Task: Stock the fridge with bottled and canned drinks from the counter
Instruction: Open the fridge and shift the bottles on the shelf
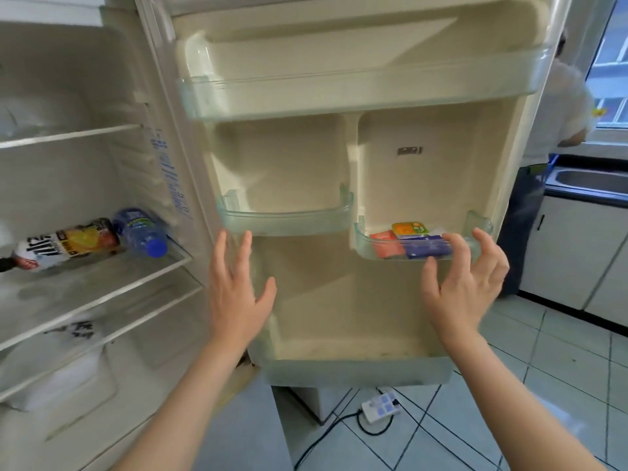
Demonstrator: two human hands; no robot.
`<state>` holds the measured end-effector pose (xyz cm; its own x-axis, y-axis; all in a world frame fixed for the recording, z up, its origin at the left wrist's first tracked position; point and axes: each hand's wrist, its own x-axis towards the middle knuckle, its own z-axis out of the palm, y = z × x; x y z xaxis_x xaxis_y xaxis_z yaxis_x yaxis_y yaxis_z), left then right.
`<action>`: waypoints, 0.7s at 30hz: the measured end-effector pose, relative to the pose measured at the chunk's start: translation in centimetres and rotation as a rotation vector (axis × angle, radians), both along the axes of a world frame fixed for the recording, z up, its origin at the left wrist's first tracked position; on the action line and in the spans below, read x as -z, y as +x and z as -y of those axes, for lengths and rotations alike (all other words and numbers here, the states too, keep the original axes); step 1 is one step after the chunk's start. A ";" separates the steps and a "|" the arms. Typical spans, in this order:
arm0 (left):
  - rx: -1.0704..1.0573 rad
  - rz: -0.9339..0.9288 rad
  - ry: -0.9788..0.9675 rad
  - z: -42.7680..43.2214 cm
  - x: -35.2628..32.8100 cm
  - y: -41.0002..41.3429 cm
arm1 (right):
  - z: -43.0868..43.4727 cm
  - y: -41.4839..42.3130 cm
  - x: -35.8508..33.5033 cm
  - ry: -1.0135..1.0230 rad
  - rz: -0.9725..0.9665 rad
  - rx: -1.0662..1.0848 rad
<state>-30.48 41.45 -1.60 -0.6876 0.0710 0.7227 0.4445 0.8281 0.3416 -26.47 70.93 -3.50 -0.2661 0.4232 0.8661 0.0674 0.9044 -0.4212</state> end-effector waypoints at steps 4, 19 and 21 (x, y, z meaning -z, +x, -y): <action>0.003 -0.014 -0.021 -0.1 -0.3 -0.4 | -0.9 -1.4 -0.5 -0.033 0.088 -0.017; 0.096 0.026 0.019 -0.3 -1.1 -1.5 | -1.2 -5.2 -3.1 -0.264 0.383 -0.199; 0.103 0.029 0.036 -0.2 -1.5 -1.5 | -0.8 -5.4 -3.6 -0.295 0.410 -0.212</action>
<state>-31.94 41.66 -0.15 -0.6989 0.1170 0.7056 0.5160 0.7656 0.3842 -31.83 71.76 0.08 -0.6628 0.5328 0.5261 0.1085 0.7636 -0.6366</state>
